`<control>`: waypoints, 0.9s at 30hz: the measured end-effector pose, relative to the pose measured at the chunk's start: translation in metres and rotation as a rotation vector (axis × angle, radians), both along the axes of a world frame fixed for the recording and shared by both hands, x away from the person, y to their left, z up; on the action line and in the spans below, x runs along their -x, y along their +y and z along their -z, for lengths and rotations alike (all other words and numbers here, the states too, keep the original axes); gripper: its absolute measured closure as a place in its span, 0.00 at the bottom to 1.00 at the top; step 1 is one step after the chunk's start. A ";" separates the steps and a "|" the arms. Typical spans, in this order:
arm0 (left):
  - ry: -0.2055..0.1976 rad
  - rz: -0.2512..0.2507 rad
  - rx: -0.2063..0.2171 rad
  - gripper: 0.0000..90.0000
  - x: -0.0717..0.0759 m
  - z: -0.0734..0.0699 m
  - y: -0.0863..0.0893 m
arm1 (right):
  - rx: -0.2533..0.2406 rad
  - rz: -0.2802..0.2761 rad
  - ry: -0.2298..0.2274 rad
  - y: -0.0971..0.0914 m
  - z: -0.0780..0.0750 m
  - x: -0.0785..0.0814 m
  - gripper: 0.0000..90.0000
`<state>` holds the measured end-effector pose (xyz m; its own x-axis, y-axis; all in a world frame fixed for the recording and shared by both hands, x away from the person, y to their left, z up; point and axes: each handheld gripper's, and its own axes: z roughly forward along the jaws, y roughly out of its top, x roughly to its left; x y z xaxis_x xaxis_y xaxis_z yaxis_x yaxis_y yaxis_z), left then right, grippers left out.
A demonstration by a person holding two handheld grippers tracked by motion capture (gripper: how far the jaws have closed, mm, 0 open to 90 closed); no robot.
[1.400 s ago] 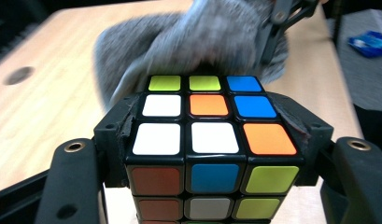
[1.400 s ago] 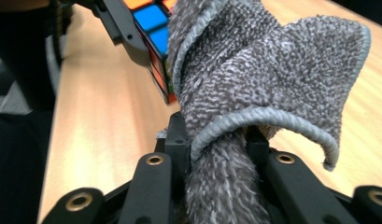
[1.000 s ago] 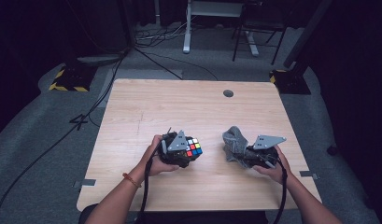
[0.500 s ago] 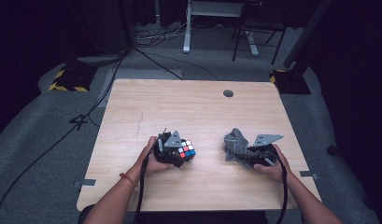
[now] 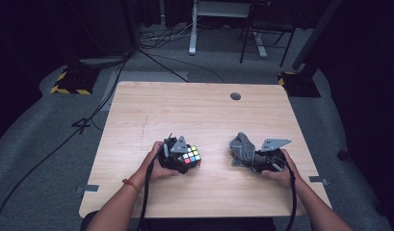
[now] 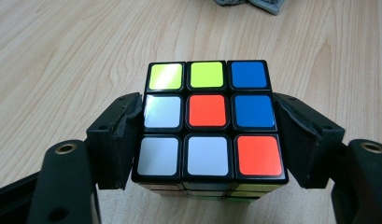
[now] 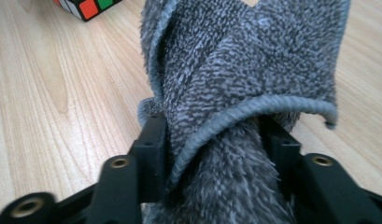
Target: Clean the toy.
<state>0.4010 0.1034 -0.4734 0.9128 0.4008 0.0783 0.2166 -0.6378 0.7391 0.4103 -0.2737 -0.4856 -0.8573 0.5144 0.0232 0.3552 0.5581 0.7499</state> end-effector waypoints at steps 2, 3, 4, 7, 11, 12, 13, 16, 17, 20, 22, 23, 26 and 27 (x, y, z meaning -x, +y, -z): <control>-0.008 -0.009 -0.002 0.30 0.001 -0.002 0.001 | -0.005 0.008 -0.002 -0.001 -0.002 0.000 0.48; -0.011 -0.014 -0.007 0.29 0.002 -0.003 0.002 | -0.002 0.010 -0.004 -0.001 -0.002 0.000 0.45; -0.012 -0.025 -0.014 0.28 0.002 -0.003 0.003 | 0.001 0.016 -0.007 -0.001 -0.003 0.001 0.41; -0.012 -0.049 -0.039 0.20 0.004 -0.004 0.006 | -0.012 0.018 -0.020 -0.001 -0.008 0.004 0.34; -0.026 -0.069 -0.026 0.18 0.007 -0.010 0.013 | -0.006 0.024 -0.056 0.000 -0.016 0.008 0.29; -0.030 -0.069 -0.031 0.18 0.009 -0.012 0.014 | -0.006 0.023 -0.055 0.000 -0.017 0.009 0.28; -0.037 -0.071 -0.035 0.18 0.011 -0.013 0.015 | 0.000 0.022 -0.062 -0.001 -0.018 0.010 0.28; -0.046 -0.061 -0.043 0.18 0.015 -0.018 0.018 | 0.025 0.005 -0.074 -0.003 -0.023 0.014 0.28; -0.048 -0.059 -0.051 0.18 0.017 -0.019 0.019 | 0.034 -0.002 -0.080 -0.003 -0.025 0.016 0.28; -0.047 -0.051 -0.061 0.18 0.022 -0.022 0.023 | 0.043 -0.010 -0.105 -0.004 -0.033 0.022 0.29; -0.054 -0.047 -0.072 0.18 0.027 -0.024 0.028 | 0.064 -0.015 -0.116 -0.004 -0.037 0.026 0.29; -0.058 -0.054 -0.079 0.18 0.030 -0.025 0.031 | 0.071 -0.022 -0.121 -0.004 -0.040 0.028 0.29; -0.064 -0.066 -0.088 0.18 0.036 -0.027 0.041 | 0.098 -0.023 -0.142 -0.005 -0.047 0.032 0.29; -0.066 -0.077 -0.090 0.18 0.038 -0.027 0.044 | 0.098 -0.022 -0.149 -0.006 -0.050 0.034 0.29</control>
<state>0.3627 0.1474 -0.4468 0.8715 0.4578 0.1759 0.2199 -0.6854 0.6941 0.3767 -0.2798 -0.4359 -0.8586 0.4889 -0.1542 0.2312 0.6378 0.7346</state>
